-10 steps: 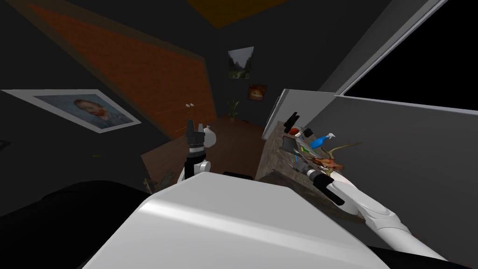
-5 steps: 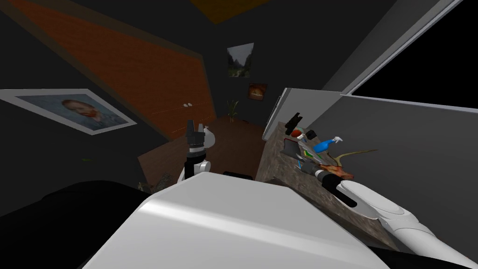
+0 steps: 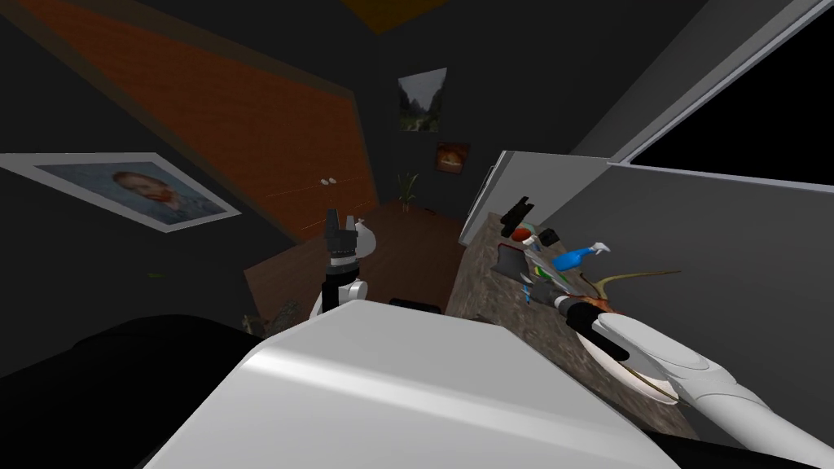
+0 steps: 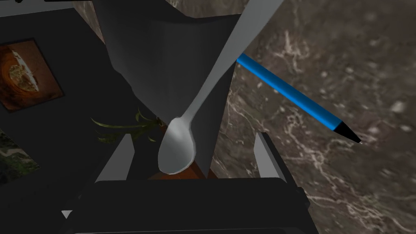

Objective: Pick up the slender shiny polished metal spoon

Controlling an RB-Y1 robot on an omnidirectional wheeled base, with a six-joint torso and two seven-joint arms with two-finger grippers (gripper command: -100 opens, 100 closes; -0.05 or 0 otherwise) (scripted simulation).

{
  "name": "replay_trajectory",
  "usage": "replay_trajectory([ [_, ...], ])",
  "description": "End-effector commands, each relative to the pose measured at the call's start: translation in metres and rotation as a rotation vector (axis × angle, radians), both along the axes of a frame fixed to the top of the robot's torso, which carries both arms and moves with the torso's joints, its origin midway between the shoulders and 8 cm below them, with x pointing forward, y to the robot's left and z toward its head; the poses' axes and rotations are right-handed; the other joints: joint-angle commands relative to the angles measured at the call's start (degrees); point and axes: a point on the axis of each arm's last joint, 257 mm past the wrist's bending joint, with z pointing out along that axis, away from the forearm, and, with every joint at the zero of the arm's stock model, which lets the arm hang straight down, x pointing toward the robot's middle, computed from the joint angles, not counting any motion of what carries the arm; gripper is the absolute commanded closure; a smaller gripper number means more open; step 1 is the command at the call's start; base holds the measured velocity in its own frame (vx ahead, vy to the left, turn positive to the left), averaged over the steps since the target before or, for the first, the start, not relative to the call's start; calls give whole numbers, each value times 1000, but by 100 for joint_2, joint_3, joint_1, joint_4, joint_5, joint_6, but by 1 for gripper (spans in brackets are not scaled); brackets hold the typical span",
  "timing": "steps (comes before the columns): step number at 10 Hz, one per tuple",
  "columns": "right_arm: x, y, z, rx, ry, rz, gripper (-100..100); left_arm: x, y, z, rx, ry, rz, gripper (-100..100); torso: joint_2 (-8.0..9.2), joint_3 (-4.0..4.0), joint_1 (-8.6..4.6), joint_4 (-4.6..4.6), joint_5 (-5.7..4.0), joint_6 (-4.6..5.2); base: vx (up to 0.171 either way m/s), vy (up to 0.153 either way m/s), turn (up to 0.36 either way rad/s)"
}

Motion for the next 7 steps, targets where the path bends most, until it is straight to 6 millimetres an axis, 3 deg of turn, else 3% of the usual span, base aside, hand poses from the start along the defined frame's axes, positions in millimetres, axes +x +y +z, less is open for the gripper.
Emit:
replay_trajectory([
  [1, 5, -7, -5, 4, 1, -19, -100, 0, 0, 0, 0, 0, 0, 0, 0, 0, 0, 0, 0, 0, -114, -27, 106],
  [2, 4, -5, -18, 28, 19, -32, -100, 0, 0, 0, 0, 0, 0, 0, 16, 11, 1, 5, -1, 6, -150, -17, 160],
  [4, 16, -19, -9, 10, -1, -53, -100, 0, 0, 0, 0, 0, 0, 0, 30, 20, 3, 9, 1, 7, -87, -13, 48],
  [5, 14, -20, -23, 28, 21, -70, -100, 0, 0, 0, 0, 0, 0, 0, 10, 9, 5, 5, 2, 8, -82, 1, 178],
  [7, 25, -29, -15, 16, 2, -82, -100, 0, 0, 0, 0, 0, 0, 0, 17, 11, 5, 6, 2, 7, -72, -15, 49],
])
